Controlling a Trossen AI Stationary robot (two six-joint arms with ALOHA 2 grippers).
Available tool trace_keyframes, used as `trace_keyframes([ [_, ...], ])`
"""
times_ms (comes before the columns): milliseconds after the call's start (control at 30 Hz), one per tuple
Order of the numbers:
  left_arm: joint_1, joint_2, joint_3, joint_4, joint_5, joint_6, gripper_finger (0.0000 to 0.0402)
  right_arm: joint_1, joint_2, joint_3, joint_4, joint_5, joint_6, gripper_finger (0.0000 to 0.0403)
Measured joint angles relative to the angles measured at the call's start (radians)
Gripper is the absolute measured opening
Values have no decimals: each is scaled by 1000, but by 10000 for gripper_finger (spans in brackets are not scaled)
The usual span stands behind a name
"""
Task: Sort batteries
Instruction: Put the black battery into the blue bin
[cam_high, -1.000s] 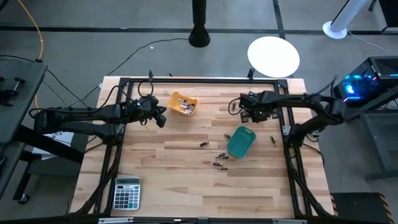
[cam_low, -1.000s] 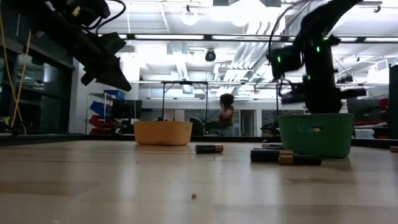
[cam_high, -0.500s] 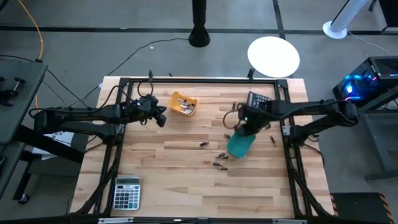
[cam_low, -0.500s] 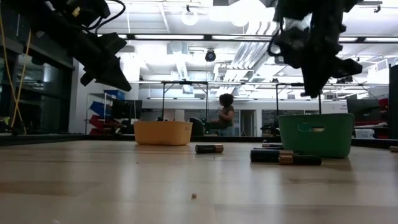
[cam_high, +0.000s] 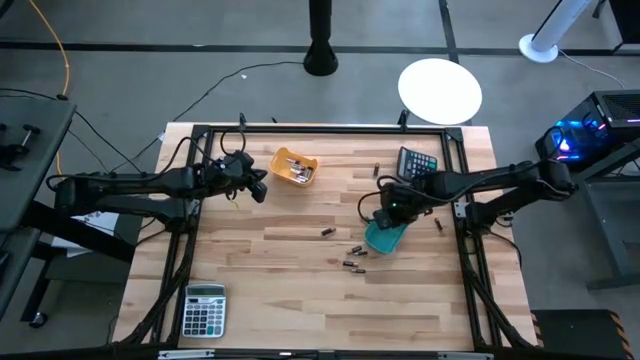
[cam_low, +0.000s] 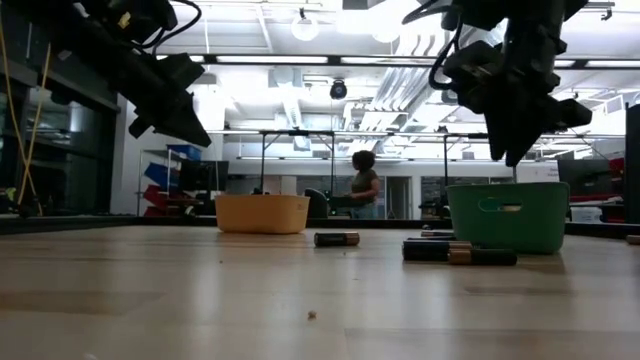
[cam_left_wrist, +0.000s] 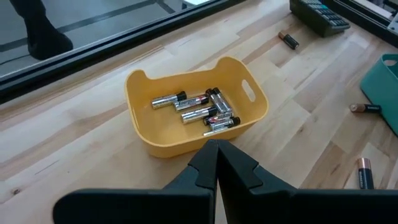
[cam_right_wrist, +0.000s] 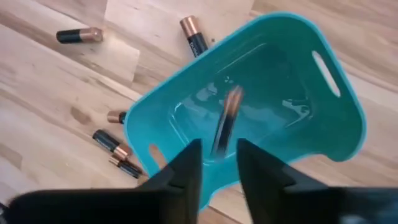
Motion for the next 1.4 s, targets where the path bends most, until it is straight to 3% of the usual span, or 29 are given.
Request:
trace_keyframes([
  [200,1,0,0,-1,2,-12,0,-109,-1,29,45,46,-13,177],
  [367,1,0,0,0,2,-12,0,-318,40,32,191,118,5,186],
  [567,1,0,0,4,3,-13,0,-498,216,32,292,143,-13,181],
  [800,1,0,0,3,4,-13,0,-546,389,33,399,134,6,180],
  [1000,1,0,0,2,5,-11,0,-546,510,136,318,214,-25,180],
  [1133,1,0,0,-1,6,0,0,-544,597,228,201,226,-125,148],
  [1300,1,0,0,-1,6,23,0,-515,636,290,119,263,-232,28],
  [1400,1,0,0,-2,6,23,0,-501,609,302,78,265,-314,25],
])
